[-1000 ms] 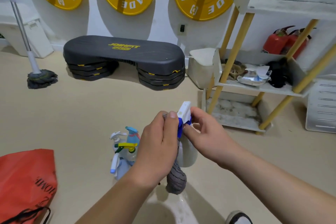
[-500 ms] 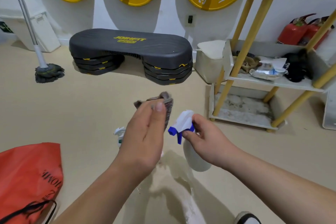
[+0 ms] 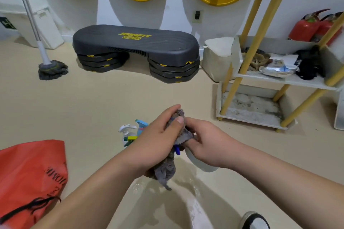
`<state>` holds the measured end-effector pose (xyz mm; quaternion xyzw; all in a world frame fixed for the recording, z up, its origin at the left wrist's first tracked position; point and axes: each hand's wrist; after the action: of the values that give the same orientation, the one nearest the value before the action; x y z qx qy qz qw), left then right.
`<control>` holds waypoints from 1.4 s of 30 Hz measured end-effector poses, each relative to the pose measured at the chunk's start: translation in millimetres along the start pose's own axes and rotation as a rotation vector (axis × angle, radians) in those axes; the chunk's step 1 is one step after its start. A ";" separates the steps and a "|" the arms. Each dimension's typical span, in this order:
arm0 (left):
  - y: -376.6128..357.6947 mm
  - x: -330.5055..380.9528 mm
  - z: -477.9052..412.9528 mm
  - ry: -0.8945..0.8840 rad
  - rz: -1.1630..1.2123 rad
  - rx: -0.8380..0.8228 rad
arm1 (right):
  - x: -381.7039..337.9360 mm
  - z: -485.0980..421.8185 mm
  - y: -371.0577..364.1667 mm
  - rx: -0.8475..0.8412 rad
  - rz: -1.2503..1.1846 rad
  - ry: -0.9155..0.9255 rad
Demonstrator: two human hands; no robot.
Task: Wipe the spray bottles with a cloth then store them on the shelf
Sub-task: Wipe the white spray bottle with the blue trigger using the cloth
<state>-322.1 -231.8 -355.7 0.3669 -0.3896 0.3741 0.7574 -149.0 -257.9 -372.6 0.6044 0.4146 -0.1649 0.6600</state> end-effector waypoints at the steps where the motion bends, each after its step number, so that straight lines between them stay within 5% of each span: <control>1: -2.0 -3.0 -0.2 0.035 -0.010 -0.031 | -1.0 -0.2 0.2 -0.024 0.030 0.016; 7: -6.5 1.7 -2.8 0.347 0.618 -0.233 | -6.6 1.5 -1.4 -0.092 0.146 0.060; 13: -11.0 1.1 -9.9 0.462 0.797 -0.302 | -10.6 1.1 -0.5 -0.173 0.226 -0.004; 17: -22.1 -1.0 -4.9 0.540 0.731 -0.339 | -9.9 0.9 8.5 -0.167 0.267 -0.094; 23: -41.3 -10.1 -6.9 0.069 0.063 0.256 | -7.9 -5.6 9.8 -0.113 0.244 -0.130; 31: -11.5 -6.7 -19.3 0.461 0.681 -0.244 | -13.2 -4.7 9.1 -0.181 0.320 -0.088; 33: -17.5 -7.2 -18.9 0.385 0.587 -0.115 | -14.1 -3.5 9.0 -0.168 0.295 -0.122; 36: -33.9 -13.4 -9.9 -0.053 -0.069 0.203 | -14.7 -4.1 11.1 -0.098 0.225 -0.170; 38: -36.6 -14.7 -9.1 -0.151 -0.282 0.311 | -13.6 -6.0 11.2 -0.072 0.178 -0.167; 40: -27.2 -16.9 -15.0 -0.097 -0.127 0.289 | -11.7 -6.9 8.7 -0.099 0.173 -0.158; 42: -11.0 -8.7 -19.6 0.166 0.194 0.042 | -11.1 -6.1 8.4 -0.137 0.223 -0.148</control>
<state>-310.2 -222.6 -374.5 0.3112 -0.3510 0.4828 0.7395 -151.8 -253.5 -358.4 0.5862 0.3054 -0.1061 0.7429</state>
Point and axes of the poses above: each hand's wrist, its own z-axis away from the middle knuckle, its own y-axis out of the back of the hand, x = y × z, and after that the axes turned 12 degrees about y, right-handed
